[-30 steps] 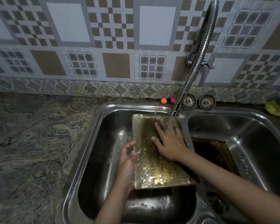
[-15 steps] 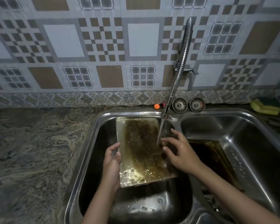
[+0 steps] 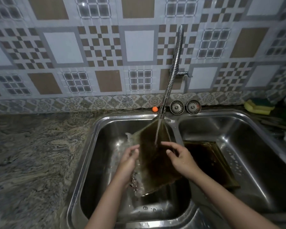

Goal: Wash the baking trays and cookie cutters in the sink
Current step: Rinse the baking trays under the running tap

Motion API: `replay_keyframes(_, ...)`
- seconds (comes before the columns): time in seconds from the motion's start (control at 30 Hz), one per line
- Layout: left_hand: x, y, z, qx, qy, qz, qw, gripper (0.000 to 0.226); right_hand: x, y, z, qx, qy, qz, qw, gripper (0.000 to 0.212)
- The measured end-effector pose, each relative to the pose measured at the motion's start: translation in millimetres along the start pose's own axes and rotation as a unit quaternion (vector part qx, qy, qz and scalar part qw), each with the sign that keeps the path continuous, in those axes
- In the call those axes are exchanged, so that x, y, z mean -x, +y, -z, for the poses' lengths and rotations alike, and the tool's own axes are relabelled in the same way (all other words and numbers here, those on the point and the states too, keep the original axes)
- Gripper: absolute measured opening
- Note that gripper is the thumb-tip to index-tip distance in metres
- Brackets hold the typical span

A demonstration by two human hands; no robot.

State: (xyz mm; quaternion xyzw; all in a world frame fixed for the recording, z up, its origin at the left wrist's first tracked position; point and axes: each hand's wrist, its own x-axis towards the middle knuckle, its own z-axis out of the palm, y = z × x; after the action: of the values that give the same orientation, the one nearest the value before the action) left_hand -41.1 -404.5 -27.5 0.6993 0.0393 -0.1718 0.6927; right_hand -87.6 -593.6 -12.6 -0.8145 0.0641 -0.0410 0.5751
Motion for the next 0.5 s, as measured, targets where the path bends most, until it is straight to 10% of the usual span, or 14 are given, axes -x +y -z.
replay_keyframes(0.2, 10, 32, -29, 0.168, -0.168, 0.077, 0.968, 0.044, 5, -2, -16, 0.161, -0.049, 0.108, 0.980, 0.036)
replay_keyframes(0.5, 8, 24, -18, 0.313, -0.033, 0.031, 0.949, 0.035, -2, -10, -16, -0.011, -0.175, 0.119, 0.977, 0.055)
